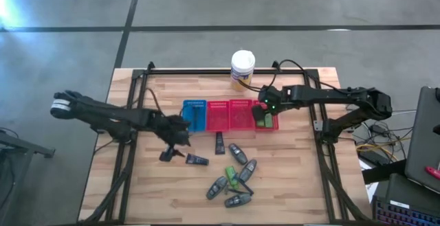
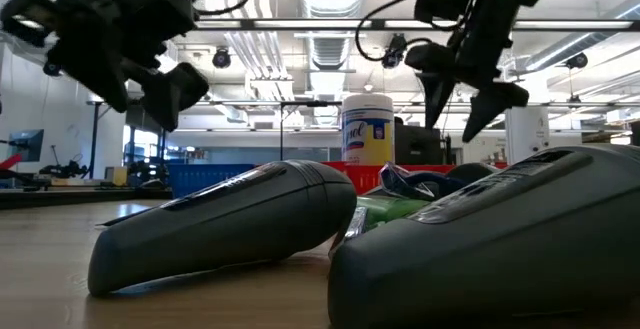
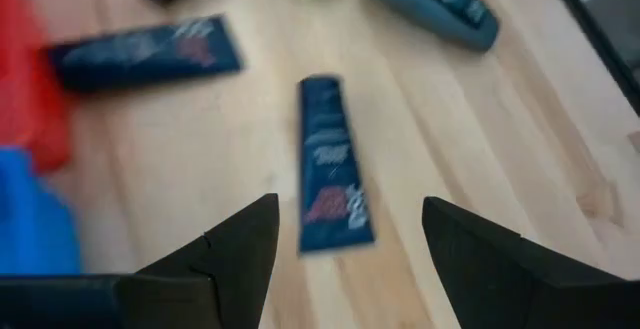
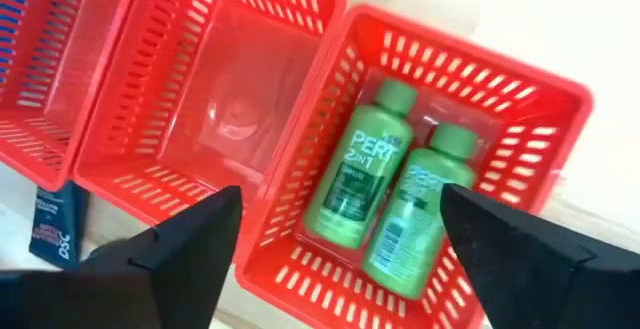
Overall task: Pick & Place Travel size toiletries
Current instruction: Put the blue shave cream into the left red bin
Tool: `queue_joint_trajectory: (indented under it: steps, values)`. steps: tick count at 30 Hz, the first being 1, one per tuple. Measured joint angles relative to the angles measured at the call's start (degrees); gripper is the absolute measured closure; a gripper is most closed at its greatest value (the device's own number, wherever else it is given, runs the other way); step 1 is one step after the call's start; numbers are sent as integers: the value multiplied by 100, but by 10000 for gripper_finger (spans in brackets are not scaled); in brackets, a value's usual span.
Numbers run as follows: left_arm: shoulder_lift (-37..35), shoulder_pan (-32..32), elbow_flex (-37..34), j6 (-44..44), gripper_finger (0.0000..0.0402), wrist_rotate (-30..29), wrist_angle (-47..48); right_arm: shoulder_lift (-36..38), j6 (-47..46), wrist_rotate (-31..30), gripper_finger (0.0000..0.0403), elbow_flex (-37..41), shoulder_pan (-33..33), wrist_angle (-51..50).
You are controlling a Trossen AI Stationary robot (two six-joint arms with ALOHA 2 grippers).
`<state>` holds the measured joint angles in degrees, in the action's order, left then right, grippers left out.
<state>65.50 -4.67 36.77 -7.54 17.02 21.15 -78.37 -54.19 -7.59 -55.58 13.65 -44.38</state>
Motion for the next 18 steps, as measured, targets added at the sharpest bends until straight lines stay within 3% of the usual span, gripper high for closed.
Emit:
queue_joint_trajectory:
  steps: [10, 18]
  values:
    - [1154, -449, -288, 518, 149, -542, -1776, 0, 310, -11, 39, -378, -48, -504]
    - [2519, -642, 828, 1452, 149, -961, -1745, 250, 1066, 8, 39, -392, -102, -830]
